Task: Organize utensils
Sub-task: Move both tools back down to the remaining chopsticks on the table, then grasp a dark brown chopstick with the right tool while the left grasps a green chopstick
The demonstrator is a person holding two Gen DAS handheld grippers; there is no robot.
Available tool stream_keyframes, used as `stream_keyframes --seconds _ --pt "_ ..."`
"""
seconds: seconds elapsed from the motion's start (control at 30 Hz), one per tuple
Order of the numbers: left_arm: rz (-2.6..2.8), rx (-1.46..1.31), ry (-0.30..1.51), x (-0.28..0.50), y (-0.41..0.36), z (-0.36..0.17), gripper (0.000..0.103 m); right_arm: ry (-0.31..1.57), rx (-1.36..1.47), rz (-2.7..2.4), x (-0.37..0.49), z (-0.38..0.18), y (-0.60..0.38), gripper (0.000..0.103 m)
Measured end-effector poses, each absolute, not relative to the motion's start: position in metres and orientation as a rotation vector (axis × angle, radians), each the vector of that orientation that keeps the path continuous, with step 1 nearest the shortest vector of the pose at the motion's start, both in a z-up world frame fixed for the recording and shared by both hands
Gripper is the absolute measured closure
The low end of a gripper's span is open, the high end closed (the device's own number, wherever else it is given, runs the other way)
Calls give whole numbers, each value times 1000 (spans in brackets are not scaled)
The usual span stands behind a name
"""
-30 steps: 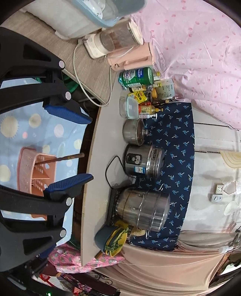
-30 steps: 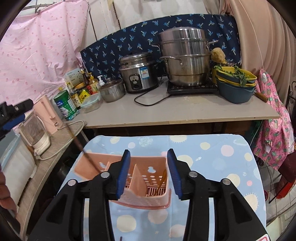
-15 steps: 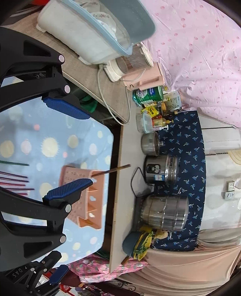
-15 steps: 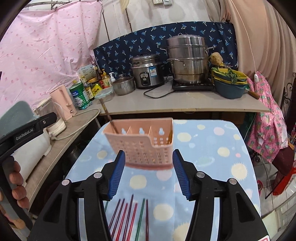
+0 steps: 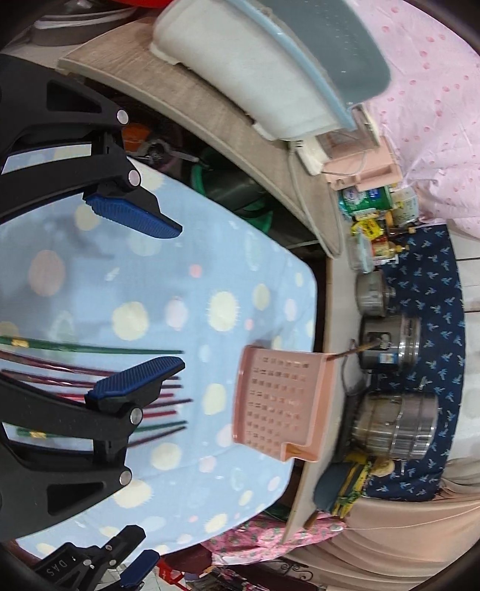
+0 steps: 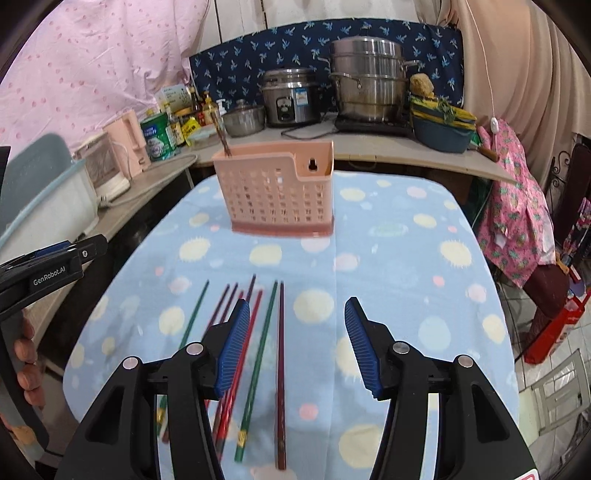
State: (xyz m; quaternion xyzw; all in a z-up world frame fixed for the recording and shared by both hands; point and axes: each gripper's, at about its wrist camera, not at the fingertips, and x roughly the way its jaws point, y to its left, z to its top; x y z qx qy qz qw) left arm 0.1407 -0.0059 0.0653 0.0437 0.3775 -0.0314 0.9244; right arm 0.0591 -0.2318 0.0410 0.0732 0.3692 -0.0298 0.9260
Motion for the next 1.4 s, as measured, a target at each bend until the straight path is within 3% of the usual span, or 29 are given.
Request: stream_keyframes --seconds 0.5,0.97,1.4 --pt "-38 91 932 98 13 -8 40 898 122 -51 19 -34 -218 54" --pt "-79 93 989 81 11 -32 40 959 88 -23 22 -64 -203 86" --pt "-129 105 1020 73 0 -41 40 980 117 -1 21 -73 -202 91"
